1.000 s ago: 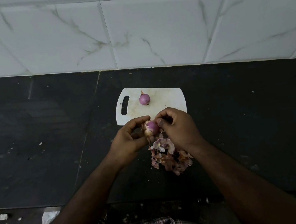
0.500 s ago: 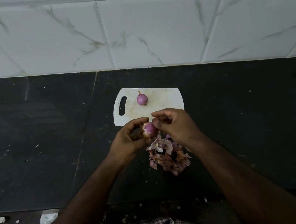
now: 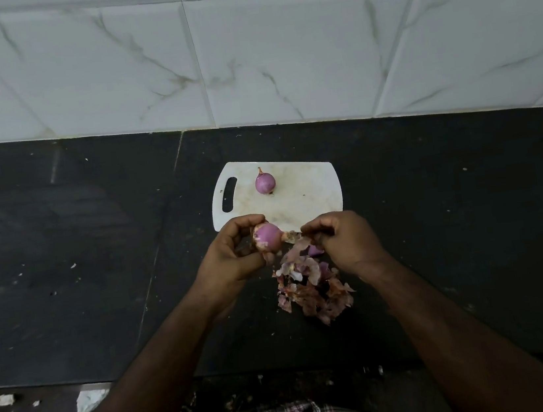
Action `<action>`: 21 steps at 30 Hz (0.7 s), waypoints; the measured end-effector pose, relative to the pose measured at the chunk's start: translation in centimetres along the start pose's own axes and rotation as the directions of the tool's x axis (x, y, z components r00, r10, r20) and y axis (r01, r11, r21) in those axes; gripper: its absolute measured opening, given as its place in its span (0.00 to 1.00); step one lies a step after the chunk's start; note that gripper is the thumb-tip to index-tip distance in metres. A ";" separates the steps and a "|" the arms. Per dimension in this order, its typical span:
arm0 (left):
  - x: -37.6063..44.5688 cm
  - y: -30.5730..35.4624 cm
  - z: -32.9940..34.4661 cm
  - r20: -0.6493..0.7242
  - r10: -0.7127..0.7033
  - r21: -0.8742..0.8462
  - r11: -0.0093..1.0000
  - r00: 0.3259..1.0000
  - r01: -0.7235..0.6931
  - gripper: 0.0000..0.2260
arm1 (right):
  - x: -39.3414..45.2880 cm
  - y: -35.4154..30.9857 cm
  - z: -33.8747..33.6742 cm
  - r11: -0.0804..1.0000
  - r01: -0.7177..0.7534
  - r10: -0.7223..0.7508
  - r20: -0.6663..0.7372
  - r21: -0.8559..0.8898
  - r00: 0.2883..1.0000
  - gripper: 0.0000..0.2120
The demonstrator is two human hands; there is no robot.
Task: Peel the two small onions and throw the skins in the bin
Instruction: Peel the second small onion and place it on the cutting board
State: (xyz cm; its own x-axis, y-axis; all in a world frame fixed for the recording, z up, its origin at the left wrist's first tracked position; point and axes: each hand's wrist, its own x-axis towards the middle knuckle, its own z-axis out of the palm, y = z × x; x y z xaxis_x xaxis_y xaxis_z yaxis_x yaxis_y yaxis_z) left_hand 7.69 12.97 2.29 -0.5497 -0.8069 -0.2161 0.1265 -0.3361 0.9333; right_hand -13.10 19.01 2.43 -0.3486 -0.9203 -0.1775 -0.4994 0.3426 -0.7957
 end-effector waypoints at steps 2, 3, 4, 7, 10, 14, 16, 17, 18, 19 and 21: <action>0.0 -0.1 -0.1 -0.008 -0.007 0.005 1.000 1.000 0.007 0.28 | 0.1 -0.1 -0.2 1.000 -0.018 0.019 0.055 -0.020 0.998 0.13; 0.0 0.0 0.0 -0.009 -0.013 0.013 1.000 1.000 0.013 0.28 | 0.1 -0.3 -0.4 1.000 -0.022 0.021 0.063 0.020 0.998 0.12; 0.0 0.1 0.1 -0.008 -0.014 0.037 0.999 1.000 0.015 0.28 | 0.0 -0.5 -0.5 0.996 -0.019 0.014 0.052 0.088 0.999 0.12; 0.1 0.3 0.5 -0.033 0.013 0.154 0.988 0.999 -0.008 0.27 | -0.5 -2.0 -0.3 0.944 -0.027 0.010 0.053 0.328 0.999 0.10; 0.0 0.6 1.1 -0.040 0.036 0.220 0.975 0.999 -0.026 0.26 | -0.9 -3.1 0.7 0.877 -0.076 0.015 0.133 0.474 0.991 0.09; -0.1 0.8 1.4 -0.049 0.053 0.242 0.969 0.997 -0.039 0.25 | -0.8 -3.6 1.3 0.847 -0.048 -0.011 0.107 0.530 0.994 0.07; -0.1 0.9 1.2 -0.046 0.053 0.209 0.977 0.998 -0.042 0.24 | -0.7 -3.7 1.2 0.828 -0.049 -0.014 0.108 0.558 0.994 0.08; -0.1 0.8 1.1 -0.046 0.052 0.194 0.980 0.998 -0.042 0.24 | -0.6 -3.7 1.1 0.827 -0.047 -0.016 0.107 0.560 0.994 0.09; 0.0 0.8 1.0 -0.046 0.052 0.180 0.983 0.998 -0.043 0.23 | -0.5 -3.6 1.1 0.831 -0.042 -0.018 0.104 0.554 0.994 0.09; 0.0 0.7 0.9 -0.049 0.050 0.165 0.985 0.998 -0.041 0.23 | -0.5 -3.6 1.1 0.834 -0.038 -0.021 0.100 0.550 0.995 0.09; 0.1 0.3 0.7 -0.057 0.040 0.114 0.993 0.998 -0.033 0.22 | -0.5 -3.5 1.2 0.823 -0.040 -0.016 0.094 0.566 0.995 0.09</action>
State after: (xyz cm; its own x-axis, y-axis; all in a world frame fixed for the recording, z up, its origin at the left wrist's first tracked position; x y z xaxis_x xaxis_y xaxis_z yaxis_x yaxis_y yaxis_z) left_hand 7.09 13.17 2.75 -0.4960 -0.8461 -0.1950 0.0494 -0.2516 0.9666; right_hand -10.24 17.99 4.63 -0.2643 -0.9394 -0.2183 0.0518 0.2122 -0.9759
